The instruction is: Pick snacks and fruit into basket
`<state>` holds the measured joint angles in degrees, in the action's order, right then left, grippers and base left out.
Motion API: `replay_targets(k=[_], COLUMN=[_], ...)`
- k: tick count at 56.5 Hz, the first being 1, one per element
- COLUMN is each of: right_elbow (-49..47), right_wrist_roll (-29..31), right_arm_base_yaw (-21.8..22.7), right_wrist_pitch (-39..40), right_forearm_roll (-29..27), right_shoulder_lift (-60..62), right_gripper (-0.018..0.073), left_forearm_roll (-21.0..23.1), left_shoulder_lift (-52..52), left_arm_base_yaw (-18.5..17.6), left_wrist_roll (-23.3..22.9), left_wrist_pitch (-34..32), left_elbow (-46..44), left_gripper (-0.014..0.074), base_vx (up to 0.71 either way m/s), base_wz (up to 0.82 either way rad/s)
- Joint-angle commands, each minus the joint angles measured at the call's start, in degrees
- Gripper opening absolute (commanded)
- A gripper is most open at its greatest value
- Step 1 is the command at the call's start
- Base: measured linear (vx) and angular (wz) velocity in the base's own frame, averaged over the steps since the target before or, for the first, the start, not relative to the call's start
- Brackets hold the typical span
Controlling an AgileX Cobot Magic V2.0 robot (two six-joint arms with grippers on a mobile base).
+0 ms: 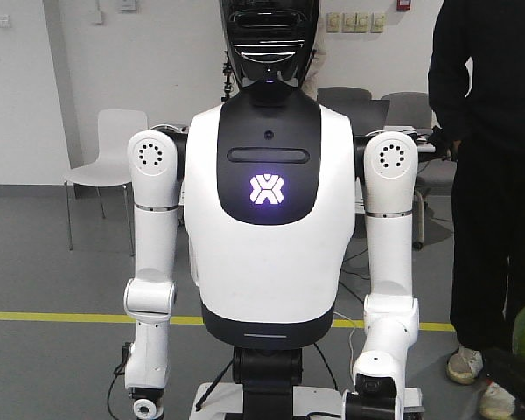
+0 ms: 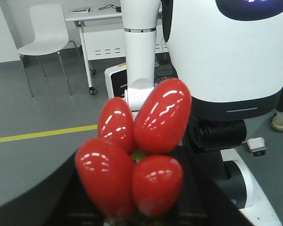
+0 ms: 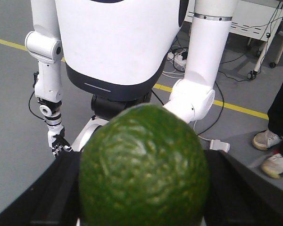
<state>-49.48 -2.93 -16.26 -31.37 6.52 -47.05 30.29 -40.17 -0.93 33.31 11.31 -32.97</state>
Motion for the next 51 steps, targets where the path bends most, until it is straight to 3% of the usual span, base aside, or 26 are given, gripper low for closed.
replay_targets(k=[1, 51], right_elbow=[-1.76, -1.76], right_wrist_roll=[0.56, 0.56], right_arm_base_yaw=[0.07, 0.07], right_wrist_pitch=[4.69, 4.81], right_forearm_roll=[0.80, 0.80], right_shoulder_lift=[0.42, 0.42], right_gripper=[-0.0008, -0.0008], left_forearm_roll=[0.83, 0.83], left_shoulder_lift=[0.40, 0.40], left_arm_base_yaw=[-0.20, -0.20], left_wrist_roll=[-0.06, -0.06], left_wrist_pitch=[-4.38, -4.38], left_elbow=[-1.79, -1.79], left_gripper=[-0.0003, -0.0003], base_vx=[0.04, 0.01], base_wz=[0.01, 0.00])
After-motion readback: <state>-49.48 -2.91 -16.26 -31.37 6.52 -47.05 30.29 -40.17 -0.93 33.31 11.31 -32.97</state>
